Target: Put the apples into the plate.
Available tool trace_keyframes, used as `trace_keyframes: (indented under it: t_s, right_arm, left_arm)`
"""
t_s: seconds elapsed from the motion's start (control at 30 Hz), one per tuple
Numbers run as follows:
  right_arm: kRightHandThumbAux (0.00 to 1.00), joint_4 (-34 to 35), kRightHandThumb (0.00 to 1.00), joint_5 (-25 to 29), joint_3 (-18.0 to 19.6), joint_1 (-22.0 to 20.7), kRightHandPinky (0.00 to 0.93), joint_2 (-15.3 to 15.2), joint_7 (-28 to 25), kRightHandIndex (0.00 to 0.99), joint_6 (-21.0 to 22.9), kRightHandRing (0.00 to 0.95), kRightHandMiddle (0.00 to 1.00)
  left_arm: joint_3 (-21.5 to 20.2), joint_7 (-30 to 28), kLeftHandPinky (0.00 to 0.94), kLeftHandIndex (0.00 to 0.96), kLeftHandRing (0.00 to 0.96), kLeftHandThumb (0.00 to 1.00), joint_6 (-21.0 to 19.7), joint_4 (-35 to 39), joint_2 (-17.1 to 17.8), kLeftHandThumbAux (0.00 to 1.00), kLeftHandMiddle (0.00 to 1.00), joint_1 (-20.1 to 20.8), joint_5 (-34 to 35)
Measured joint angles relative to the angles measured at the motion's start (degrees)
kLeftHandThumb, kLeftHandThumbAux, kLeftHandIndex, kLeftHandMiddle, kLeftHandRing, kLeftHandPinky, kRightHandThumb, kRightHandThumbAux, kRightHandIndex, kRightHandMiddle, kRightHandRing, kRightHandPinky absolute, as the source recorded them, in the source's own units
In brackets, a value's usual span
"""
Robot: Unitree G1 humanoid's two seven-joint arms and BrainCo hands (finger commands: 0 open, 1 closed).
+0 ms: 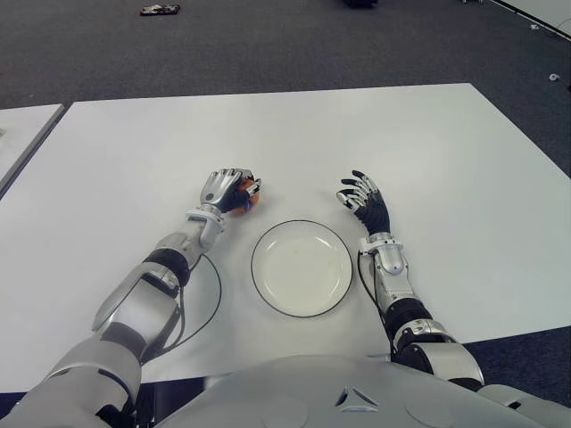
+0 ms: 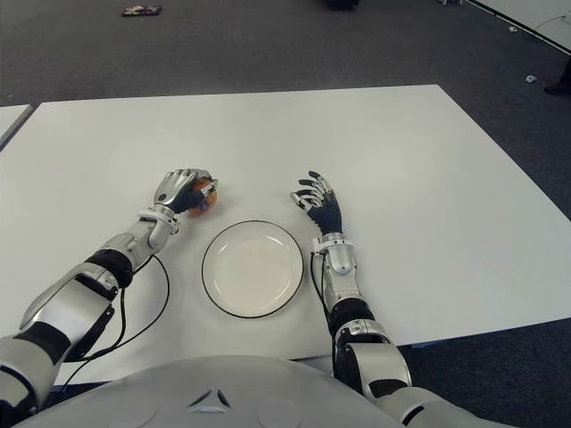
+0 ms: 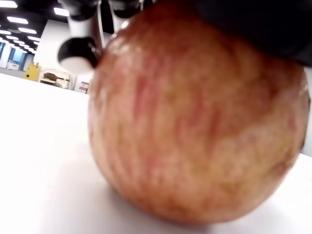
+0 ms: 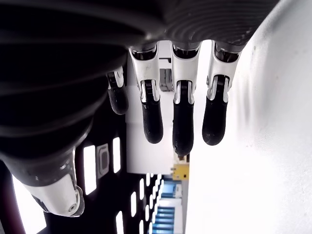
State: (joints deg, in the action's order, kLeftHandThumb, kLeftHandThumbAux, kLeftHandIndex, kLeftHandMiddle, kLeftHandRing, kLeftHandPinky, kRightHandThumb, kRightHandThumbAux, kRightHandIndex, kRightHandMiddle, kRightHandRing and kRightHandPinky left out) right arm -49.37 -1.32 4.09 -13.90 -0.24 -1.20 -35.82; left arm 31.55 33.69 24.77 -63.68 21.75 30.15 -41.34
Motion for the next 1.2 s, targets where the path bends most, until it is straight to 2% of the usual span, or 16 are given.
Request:
trace_keyframes:
  t_s: [0.33,0.6,0.7,0.97,1.2]
  right_arm:
    - [0.681,0.31,0.229,0.00,-0.03,0.16,0.401,0.11,-0.14,0.150,0.13,0.357,0.305]
    - [0.684,0.41,0.243,0.00,0.00,0.16,0.409,0.17,-0.30,0.153,0.24,0.362,0.309]
    - [0.681,0.39,0.245,0.02,0.01,0.15,0.407,0.18,-0.32,0.154,0.24,0.361,0.307]
    - [0.681,0.25,0.255,0.09,0.17,0.25,0.404,0.25,-0.48,0.153,0.24,0.358,0.305]
    - [0.679,0.01,0.253,0.11,0.35,0.15,0.401,0.28,-0.72,0.147,0.23,0.356,0.303]
  left_arm:
    - [1.05,1.34,0.891,0.594,0.869,0.513,-0.43,-0.69,0.14,0.748,0.858,-0.05,-0.42]
    - [-0.11,2.79,0.881,0.653,0.869,0.503,1.38,-1.95,0.12,0.756,0.861,0.14,0.91]
    - [-1.97,1.31,0.887,0.668,0.874,0.501,3.05,-1.42,0.73,0.753,0.867,0.09,2.75]
    - [-10.47,-4.90,0.886,0.707,0.879,0.502,6.94,3.39,2.46,0.746,0.875,-0.57,11.51]
    - [-19.32,-14.92,0.882,0.780,0.889,0.485,7.05,8.88,2.17,0.747,0.887,-1.93,23.02]
